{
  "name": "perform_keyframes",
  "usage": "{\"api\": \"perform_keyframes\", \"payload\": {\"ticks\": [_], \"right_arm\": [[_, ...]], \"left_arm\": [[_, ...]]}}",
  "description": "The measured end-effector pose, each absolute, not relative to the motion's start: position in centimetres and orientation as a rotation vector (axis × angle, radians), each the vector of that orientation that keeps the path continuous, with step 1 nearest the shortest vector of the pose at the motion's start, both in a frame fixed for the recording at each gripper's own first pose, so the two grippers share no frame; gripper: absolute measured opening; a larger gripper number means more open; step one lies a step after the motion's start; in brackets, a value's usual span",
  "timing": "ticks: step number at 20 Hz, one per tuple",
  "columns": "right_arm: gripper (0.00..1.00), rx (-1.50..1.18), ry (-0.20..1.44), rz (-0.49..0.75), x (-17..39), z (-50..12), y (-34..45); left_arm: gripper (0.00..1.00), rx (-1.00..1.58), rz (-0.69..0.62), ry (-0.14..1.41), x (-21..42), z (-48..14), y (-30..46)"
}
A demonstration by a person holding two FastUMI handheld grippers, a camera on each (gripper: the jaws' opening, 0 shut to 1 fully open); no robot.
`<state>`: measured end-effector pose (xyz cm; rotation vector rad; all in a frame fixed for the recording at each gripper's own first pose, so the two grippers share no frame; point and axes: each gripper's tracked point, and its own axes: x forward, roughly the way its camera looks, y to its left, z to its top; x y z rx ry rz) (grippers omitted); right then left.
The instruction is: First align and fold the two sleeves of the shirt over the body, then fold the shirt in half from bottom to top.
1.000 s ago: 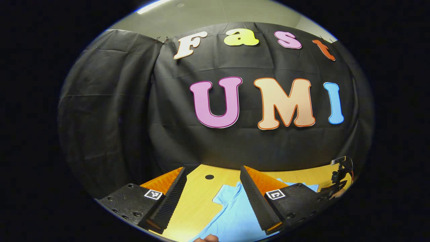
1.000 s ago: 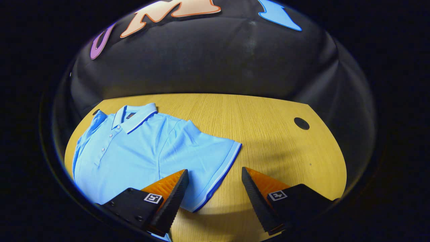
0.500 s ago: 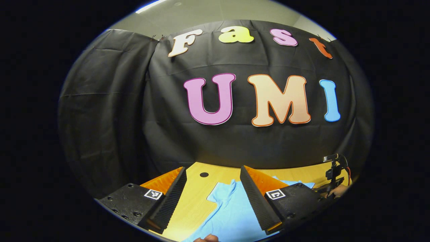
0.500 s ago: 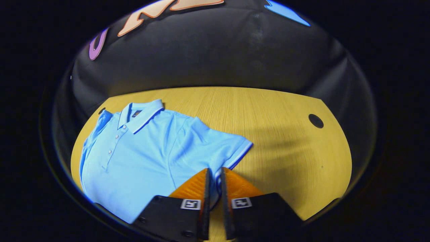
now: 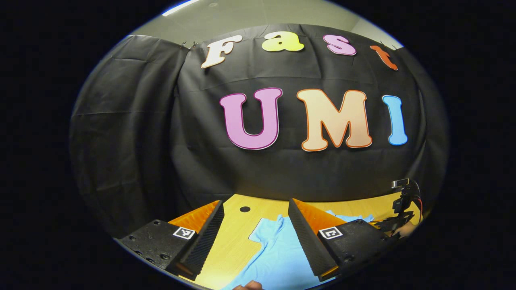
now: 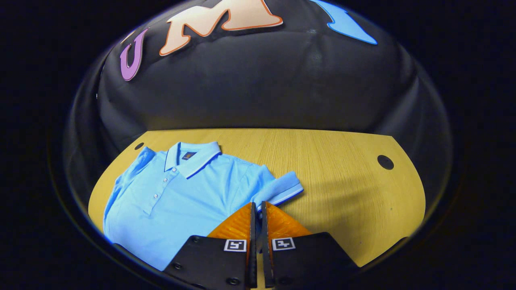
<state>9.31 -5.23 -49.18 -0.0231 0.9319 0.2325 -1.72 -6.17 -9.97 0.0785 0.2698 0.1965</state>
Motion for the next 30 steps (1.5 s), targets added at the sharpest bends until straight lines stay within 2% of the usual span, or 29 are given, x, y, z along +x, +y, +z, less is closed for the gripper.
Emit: {"api": "perform_keyframes", "payload": {"ticks": [4,5,6,10,11,13,14,18,19,20,21,23,24,25,27,30], "right_arm": [[0.07,0.030,0.874,0.262,9.8,-47.0,-2.1],[0.09,0.047,0.875,0.268,9.5,-46.6,-1.2],[0.09,0.061,0.869,0.268,9.6,-46.1,-0.2],[0.09,0.058,0.870,0.294,8.8,-46.0,4.1],[0.09,0.056,0.872,0.310,8.5,-46.1,5.4],[0.09,0.024,0.883,0.318,8.0,-47.1,7.4],[0.09,0.012,0.893,0.318,7.7,-47.6,8.3],[0.09,-0.034,0.949,0.308,6.4,-50.4,10.6],[0.10,-0.026,0.963,0.311,5.9,-50.6,11.0],[0.15,-0.020,0.969,0.306,5.7,-50.4,11.3],[0.27,-0.018,0.964,0.293,5.9,-50.6,11.5],[0.68,0.005,0.936,0.274,6.3,-49.1,11.6],[0.77,0.015,0.918,0.260,6.6,-47.9,11.3],[0.98,0.025,0.900,0.241,6.5,-47.0,10.8],[0.99,0.034,0.855,0.198,6.6,-44.7,9.4],[0.94,0.031,0.819,0.130,5.7,-41.7,6.6]], "left_arm": [[0.96,0.080,0.165,0.260,-1.8,-9.8,-5.8],[1.00,0.079,0.158,0.266,-1.7,-10.1,-5.5],[0.96,0.081,0.151,0.276,-1.8,-10.4,-5.1],[0.96,0.075,0.135,0.294,-1.7,-11.0,-2.6],[1.00,0.077,0.129,0.305,-1.8,-11.3,-1.9],[0.92,0.084,0.125,0.317,-1.8,-11.8,-0.2],[0.96,0.084,0.123,0.330,-1.8,-12.3,0.7],[0.96,0.076,0.115,0.383,-1.6,-14.5,3.7],[1.00,0.076,0.109,0.391,-1.5,-14.9,4.1],[0.97,0.076,0.098,0.397,-1.2,-15.4,4.5],[0.97,0.076,0.086,0.406,-0.9,-16.0,4.8],[0.97,0.070,0.050,0.419,0.1,-17.3,4.8],[0.97,0.062,0.032,0.428,0.7,-18.3,4.8],[0.97,0.050,0.012,0.441,1.4,-19.2,4.7],[0.97,0.017,-0.029,0.469,2.9,-21.2,4.1],[0.97,-0.011,-0.087,0.504,5.4,-24.3,3.2]]}}
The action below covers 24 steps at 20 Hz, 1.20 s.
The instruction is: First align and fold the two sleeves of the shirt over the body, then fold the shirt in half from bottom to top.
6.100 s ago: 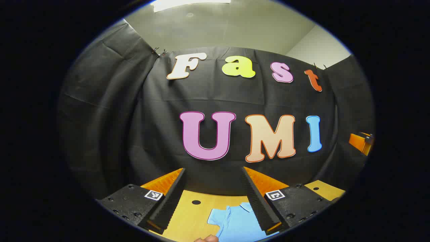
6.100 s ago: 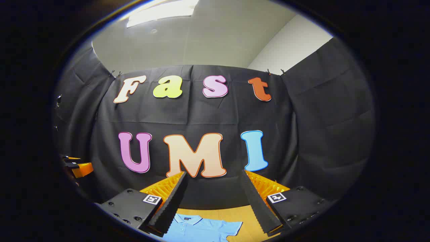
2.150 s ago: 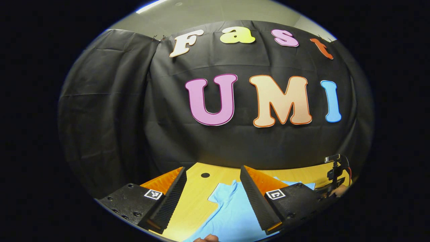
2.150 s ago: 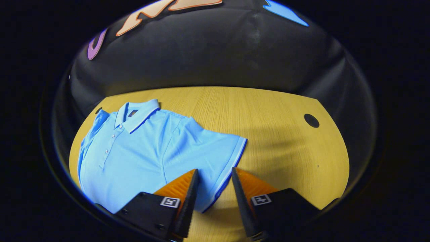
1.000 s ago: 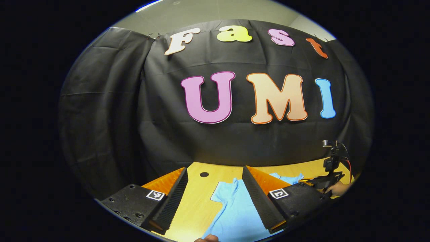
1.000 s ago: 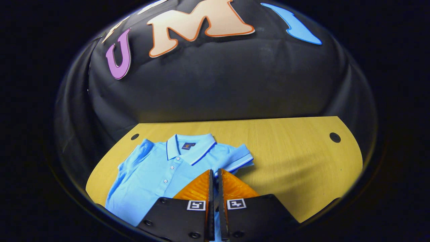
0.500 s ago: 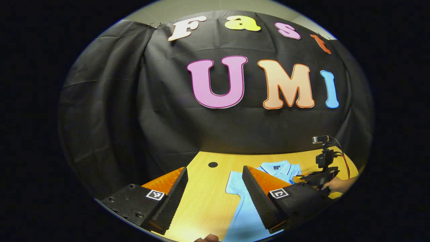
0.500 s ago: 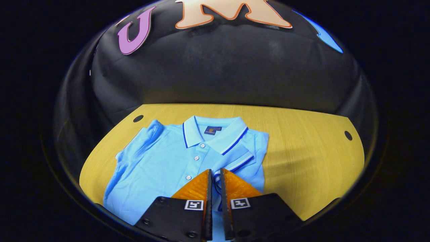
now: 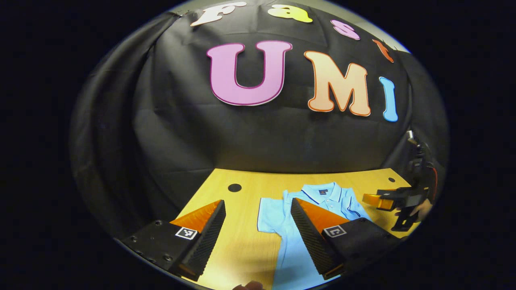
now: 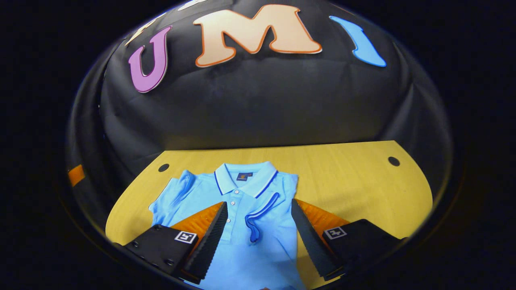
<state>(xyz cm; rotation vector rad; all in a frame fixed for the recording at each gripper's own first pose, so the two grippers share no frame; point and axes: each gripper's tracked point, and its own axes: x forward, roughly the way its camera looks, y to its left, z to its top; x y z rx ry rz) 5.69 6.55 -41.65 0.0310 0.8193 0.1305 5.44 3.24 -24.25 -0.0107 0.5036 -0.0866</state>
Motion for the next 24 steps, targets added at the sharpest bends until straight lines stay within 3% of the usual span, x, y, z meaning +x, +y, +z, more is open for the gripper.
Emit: {"api": "perform_keyframes", "payload": {"ticks": [5,6,8,9,10,12,18,19,21,24], "right_arm": [[0.99,0.007,0.807,0.020,2.5,-38.8,1.8],[0.94,-0.001,0.812,-0.004,1.6,-38.5,0.9],[0.94,-0.012,0.833,-0.046,-0.4,-38.3,-0.5],[0.98,-0.023,0.847,-0.065,-1.5,-38.3,-1.3],[0.94,-0.039,0.860,-0.083,-2.4,-38.3,-2.0],[0.98,-0.062,0.884,-0.109,-4.2,-38.4,-2.7],[0.98,-0.101,0.931,-0.128,-6.9,-38.2,-2.9],[0.94,-0.100,0.933,-0.126,-7.1,-38.2,-2.6],[0.99,-0.097,0.934,-0.127,-7.1,-38.1,-2.4],[0.95,-0.080,0.946,-0.135,-7.5,-38.2,-2.3]], "left_arm": [[0.99,-0.042,-0.181,0.565,9.7,-29.6,1.8],[0.99,-0.045,-0.193,0.587,10.2,-30.8,1.5],[0.99,-0.047,-0.211,0.630,11.4,-34.0,0.9],[0.98,-0.044,-0.210,0.654,11.7,-35.5,1.0],[0.96,-0.047,-0.214,0.685,12.3,-37.3,0.8],[0.95,-0.054,-0.220,0.755,12.3,-40.3,0.6],[0.96,-0.005,-0.261,0.839,12.7,-44.9,-0.2],[0.96,0.003,-0.262,0.866,12.4,-45.7,-0.1],[0.97,0.034,-0.250,0.862,12.8,-46.3,0.1],[0.91,0.042,-0.245,0.855,12.5,-46.1,-0.1]]}}
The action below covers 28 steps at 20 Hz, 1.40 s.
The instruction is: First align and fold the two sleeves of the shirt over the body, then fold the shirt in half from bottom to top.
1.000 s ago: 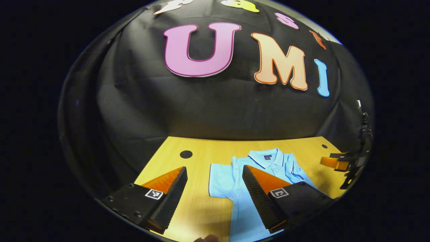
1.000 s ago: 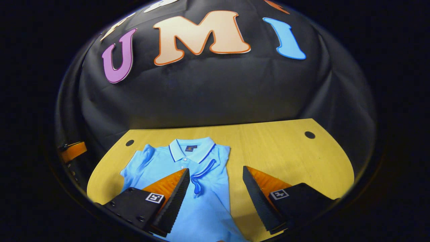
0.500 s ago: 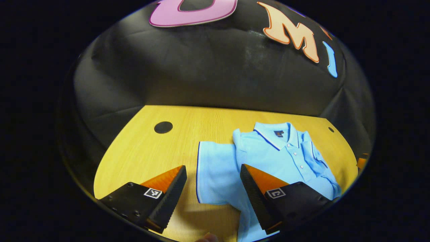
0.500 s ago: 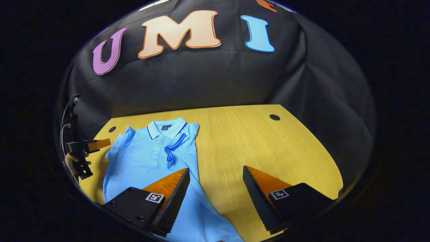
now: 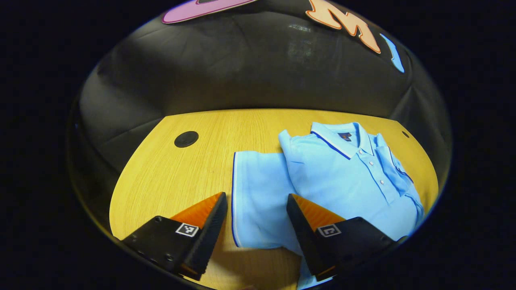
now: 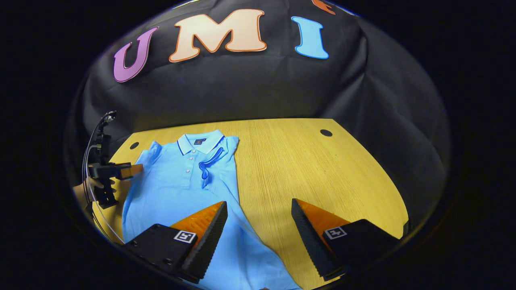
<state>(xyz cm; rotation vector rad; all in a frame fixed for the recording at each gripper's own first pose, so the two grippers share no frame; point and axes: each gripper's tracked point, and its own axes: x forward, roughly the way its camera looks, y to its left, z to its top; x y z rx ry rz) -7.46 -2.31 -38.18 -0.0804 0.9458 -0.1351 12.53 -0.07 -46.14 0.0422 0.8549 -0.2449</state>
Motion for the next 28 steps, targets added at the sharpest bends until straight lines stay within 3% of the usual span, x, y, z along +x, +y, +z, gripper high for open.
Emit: {"api": "perform_keyframes", "payload": {"ticks": [1,2,3,4,6,9,12,13,15,19,23,25,26,28], "right_arm": [[0.95,-0.071,0.949,-0.139,-7.5,-38.3,-2.2],[0.99,-0.062,0.948,-0.142,-7.5,-38.2,-2.2],[0.99,-0.056,0.949,-0.141,-7.5,-38.2,-2.1],[0.99,-0.055,0.948,-0.140,-7.5,-38.2,-2.1],[0.95,-0.053,0.949,-0.135,-7.6,-38.2,-2.0],[0.99,-0.046,0.941,-0.118,-7.4,-38.0,-1.9],[0.95,-0.051,0.936,-0.103,-7.5,-37.7,-2.4],[0.99,-0.048,0.934,-0.100,-7.7,-37.6,-2.6],[0.95,-0.030,0.930,-0.097,-7.8,-37.2,-3.3],[0.99,-0.006,0.923,-0.089,-8.0,-36.6,-5.0],[0.99,0.010,0.916,-0.093,-8.1,-36.0,-7.6],[0.94,0.022,0.914,-0.102,-8.4,-35.9,-9.1],[0.98,0.028,0.915,-0.106,-8.6,-35.9,-9.8],[0.98,0.039,0.919,-0.110,-8.7,-35.9,-11.0]], "left_arm": [[0.85,0.035,-0.246,0.852,12.4,-46.0,-0.4],[0.65,0.027,-0.245,0.848,12.7,-46.0,-0.6],[0.54,0.019,-0.260,0.852,12.5,-46.1,-1.1],[0.30,0.010,-0.279,0.843,12.4,-45.9,-1.7],[0.01,0.021,-0.261,0.840,12.6,-46.0,-1.6],[0.00,0.024,-0.199,0.843,12.8,-45.4,-1.5],[0.00,0.005,-0.174,0.774,13.5,-42.7,-2.3],[0.00,0.015,-0.187,0.754,13.7,-41.7,-3.0],[0.00,0.040,-0.211,0.720,14.0,-39.8,-4.5],[0.00,0.059,-0.257,0.693,13.8,-37.6,-8.6],[0.00,0.081,-0.283,0.698,13.2,-37.3,-12.7],[0.00,0.082,-0.300,0.727,12.4,-38.4,-14.9],[0.00,0.086,-0.305,0.748,11.9,-39.2,-15.8],[0.00,0.098,-0.304,0.776,11.0,-40.7,-17.1]]}}
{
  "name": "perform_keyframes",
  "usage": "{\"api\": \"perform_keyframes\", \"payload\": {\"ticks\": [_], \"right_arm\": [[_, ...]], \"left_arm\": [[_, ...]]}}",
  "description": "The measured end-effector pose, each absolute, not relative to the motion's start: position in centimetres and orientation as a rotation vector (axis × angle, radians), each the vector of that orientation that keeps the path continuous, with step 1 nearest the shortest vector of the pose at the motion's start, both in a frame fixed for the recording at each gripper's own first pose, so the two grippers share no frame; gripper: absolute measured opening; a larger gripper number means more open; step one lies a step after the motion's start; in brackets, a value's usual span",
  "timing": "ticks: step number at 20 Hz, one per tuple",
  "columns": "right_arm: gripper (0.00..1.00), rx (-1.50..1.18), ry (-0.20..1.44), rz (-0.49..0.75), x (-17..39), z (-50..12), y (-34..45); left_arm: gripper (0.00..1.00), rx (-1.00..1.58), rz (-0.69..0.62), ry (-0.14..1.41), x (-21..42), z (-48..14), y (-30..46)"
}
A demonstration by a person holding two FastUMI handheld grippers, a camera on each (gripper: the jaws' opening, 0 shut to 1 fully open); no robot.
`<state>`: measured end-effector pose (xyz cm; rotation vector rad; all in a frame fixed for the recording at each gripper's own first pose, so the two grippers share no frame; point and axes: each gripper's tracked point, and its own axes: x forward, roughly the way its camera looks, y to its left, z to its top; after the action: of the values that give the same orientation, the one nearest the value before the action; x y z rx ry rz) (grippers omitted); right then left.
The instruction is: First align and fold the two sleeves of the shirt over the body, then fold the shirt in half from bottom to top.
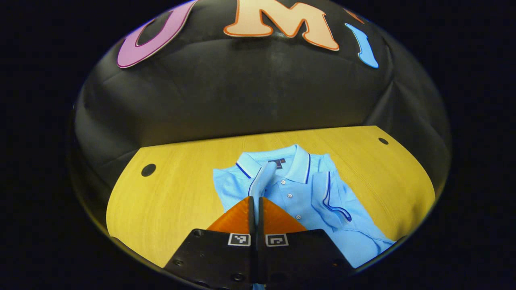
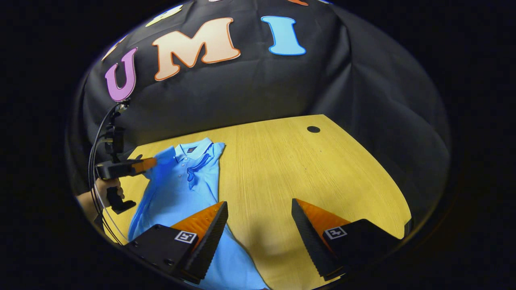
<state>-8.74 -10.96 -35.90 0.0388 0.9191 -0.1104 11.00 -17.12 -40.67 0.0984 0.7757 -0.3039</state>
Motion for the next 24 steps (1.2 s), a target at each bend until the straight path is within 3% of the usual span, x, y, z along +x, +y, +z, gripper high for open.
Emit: {"api": "perform_keyframes", "payload": {"ticks": [1,2,5,7,9,10,13,17,24], "right_arm": [[0.94,0.043,0.921,-0.107,-8.7,-35.8,-11.4],[0.98,0.045,0.922,-0.100,-8.8,-35.8,-11.7],[0.98,0.040,0.919,-0.063,-8.5,-35.6,-12.4],[0.98,0.045,0.916,-0.026,-8.0,-35.5,-12.4],[0.94,0.062,0.902,0.029,-7.2,-35.2,-11.9],[0.94,0.067,0.893,0.061,-6.8,-35.2,-11.4],[0.98,0.083,0.876,0.159,-5.9,-34.9,-9.3],[0.98,0.074,0.863,0.245,-8.2,-34.4,-7.4],[0.98,0.014,0.890,0.261,-16.1,-33.8,-4.7]], "left_arm": [[0.00,0.112,-0.290,0.788,10.7,-41.5,-17.3],[0.00,0.120,-0.271,0.804,10.3,-42.3,-17.5],[0.01,0.101,-0.227,0.840,9.3,-43.8,-17.9],[0.12,0.065,-0.214,0.850,8.5,-43.1,-18.3],[0.75,0.065,-0.171,0.814,7.6,-40.5,-17.3],[0.80,0.058,-0.154,0.796,6.6,-38.9,-16.6],[0.78,0.037,-0.107,0.728,3.0,-33.6,-13.9],[0.86,0.061,-0.055,0.693,-3.6,-28.9,-9.1],[0.86,0.040,-0.097,0.750,-14.0,-28.7,-4.5]]}}
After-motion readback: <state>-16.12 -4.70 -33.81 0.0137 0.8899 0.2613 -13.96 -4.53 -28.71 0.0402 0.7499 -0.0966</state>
